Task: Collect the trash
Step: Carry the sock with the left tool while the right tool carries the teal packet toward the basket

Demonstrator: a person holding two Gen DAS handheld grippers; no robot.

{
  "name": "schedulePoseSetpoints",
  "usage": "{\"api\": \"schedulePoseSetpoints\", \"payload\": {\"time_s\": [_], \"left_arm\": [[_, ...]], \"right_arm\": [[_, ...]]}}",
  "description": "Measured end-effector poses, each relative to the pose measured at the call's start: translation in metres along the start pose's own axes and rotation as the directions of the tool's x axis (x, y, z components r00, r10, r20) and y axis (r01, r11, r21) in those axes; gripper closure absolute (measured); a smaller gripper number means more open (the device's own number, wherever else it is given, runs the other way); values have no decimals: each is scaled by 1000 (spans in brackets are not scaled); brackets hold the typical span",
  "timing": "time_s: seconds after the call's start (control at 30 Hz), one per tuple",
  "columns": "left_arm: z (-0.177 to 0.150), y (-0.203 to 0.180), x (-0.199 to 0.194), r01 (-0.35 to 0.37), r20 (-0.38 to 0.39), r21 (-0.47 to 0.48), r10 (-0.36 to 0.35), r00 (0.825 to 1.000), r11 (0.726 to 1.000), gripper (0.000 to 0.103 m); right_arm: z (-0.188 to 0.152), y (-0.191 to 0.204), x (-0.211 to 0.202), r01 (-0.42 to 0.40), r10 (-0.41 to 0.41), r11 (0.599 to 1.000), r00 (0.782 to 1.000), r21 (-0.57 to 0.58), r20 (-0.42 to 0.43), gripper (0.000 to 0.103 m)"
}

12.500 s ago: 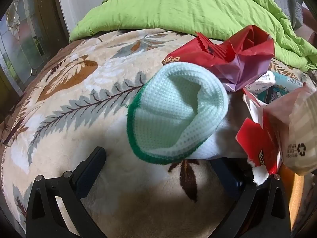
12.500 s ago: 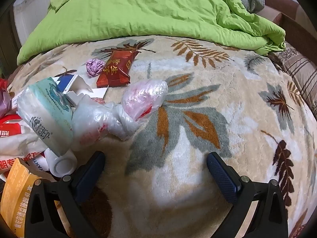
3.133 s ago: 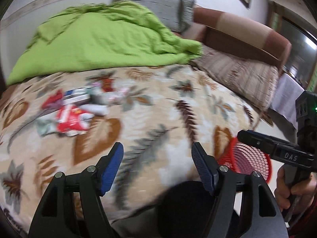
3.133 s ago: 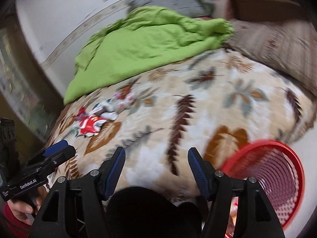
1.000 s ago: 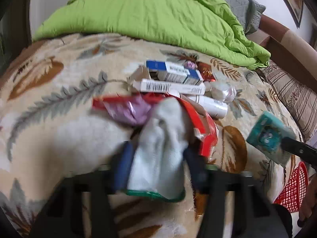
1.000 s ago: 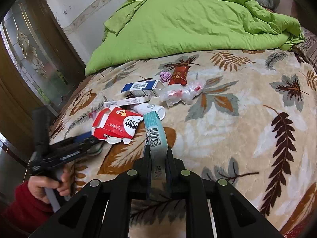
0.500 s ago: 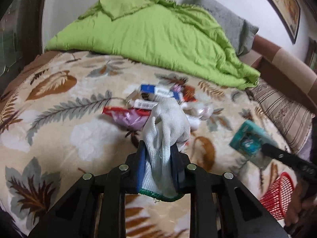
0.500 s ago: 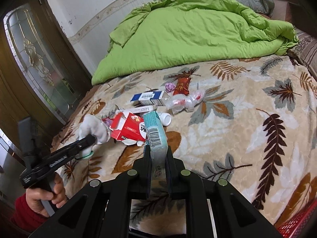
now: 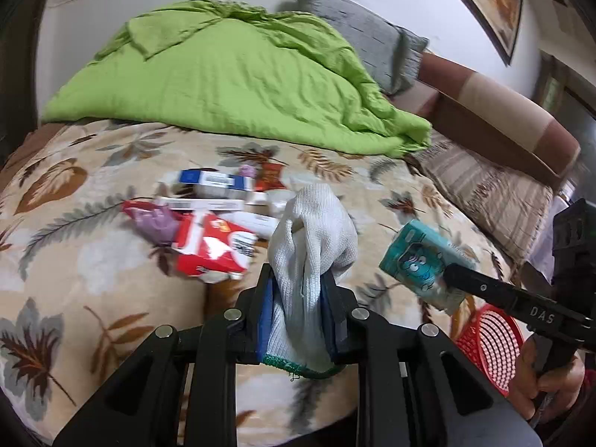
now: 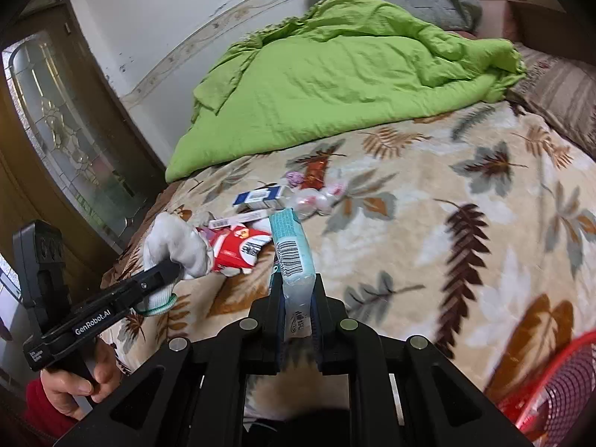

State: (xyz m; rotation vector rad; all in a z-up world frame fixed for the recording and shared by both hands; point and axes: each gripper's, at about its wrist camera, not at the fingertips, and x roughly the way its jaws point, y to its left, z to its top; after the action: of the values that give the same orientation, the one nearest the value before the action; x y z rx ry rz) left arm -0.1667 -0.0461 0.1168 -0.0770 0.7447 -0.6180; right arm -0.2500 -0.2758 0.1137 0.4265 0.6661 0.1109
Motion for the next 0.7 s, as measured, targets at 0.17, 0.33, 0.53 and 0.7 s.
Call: {"api": "schedulePoseSetpoints", "payload": {"time_s": [0.17,0.33,0.53,0.7], "left_arm": [[-5,-27,4,41,-21,44,-40,999,998,81],[-9,-53,10,90,-51,81,-86,995,993,81],[-15,-89,15,152,-91,139,-140,986,979,81],[-20,-127,20,216,-128,197,-193,973,956,81]], "right_arm": [[-11,-21,-20,19,-20,999,1000,50,10,90],[-17,-40,-45,39,-42,995,999,90,30,90],[-26,-69,-85,83,-94,984,993,156,68,90],[-38,-98,-126,147,-172,964,980,221,99,90]]}}
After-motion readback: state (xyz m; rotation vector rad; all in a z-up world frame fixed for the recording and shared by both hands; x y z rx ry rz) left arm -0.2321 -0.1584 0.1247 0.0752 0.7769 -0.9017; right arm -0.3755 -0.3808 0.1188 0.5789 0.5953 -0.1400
